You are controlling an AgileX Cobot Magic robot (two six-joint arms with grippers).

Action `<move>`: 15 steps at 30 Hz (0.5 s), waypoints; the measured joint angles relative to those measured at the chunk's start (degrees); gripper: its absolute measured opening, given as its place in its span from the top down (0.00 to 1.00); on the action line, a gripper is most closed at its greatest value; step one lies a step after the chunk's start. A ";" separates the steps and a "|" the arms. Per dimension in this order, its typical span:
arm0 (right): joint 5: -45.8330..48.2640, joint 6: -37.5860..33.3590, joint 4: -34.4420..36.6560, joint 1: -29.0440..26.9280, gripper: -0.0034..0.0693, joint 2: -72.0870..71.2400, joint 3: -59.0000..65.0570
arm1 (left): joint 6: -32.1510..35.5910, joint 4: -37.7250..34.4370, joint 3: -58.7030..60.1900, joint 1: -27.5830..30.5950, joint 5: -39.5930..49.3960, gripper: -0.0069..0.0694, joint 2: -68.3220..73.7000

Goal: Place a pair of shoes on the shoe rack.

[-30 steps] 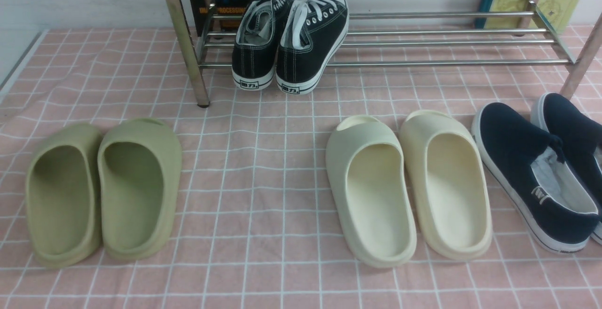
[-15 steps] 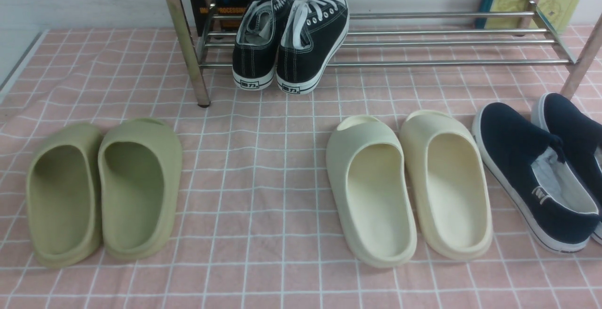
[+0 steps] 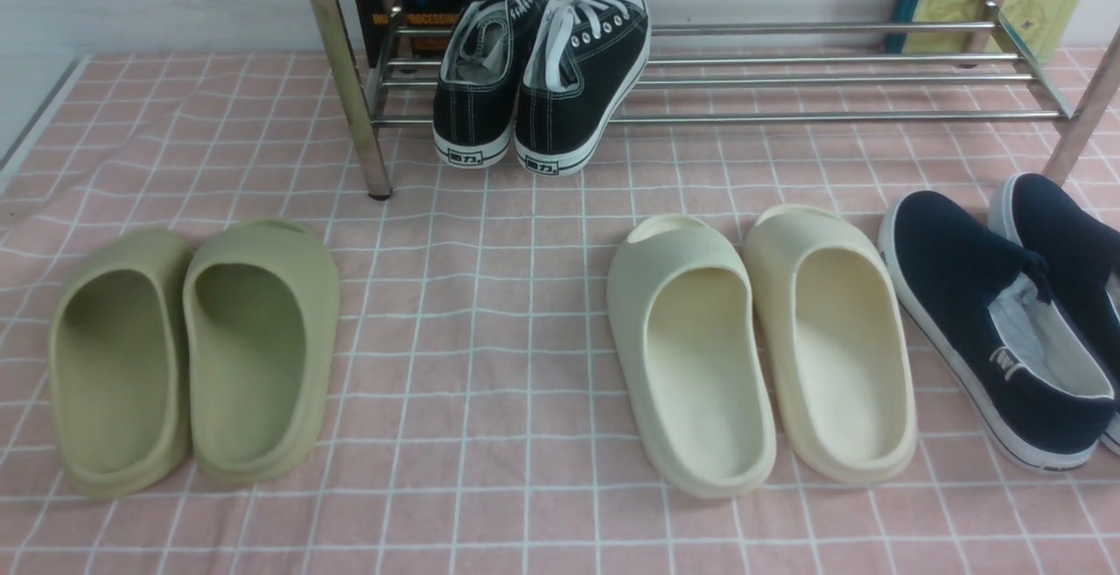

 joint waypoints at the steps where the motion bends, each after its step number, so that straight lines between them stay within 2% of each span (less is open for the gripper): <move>1: 0.00 0.00 0.00 0.00 0.62 0.00 0.00 | 0.00 -0.01 0.47 0.01 0.00 0.89 0.00; 10: 0.00 0.00 0.00 0.00 0.62 0.00 0.00 | 0.52 -0.33 4.77 -0.66 2.39 0.89 0.00; 15: 0.00 0.00 0.00 0.00 0.62 0.00 0.00 | 2.94 -0.83 4.82 -4.58 6.06 0.89 0.00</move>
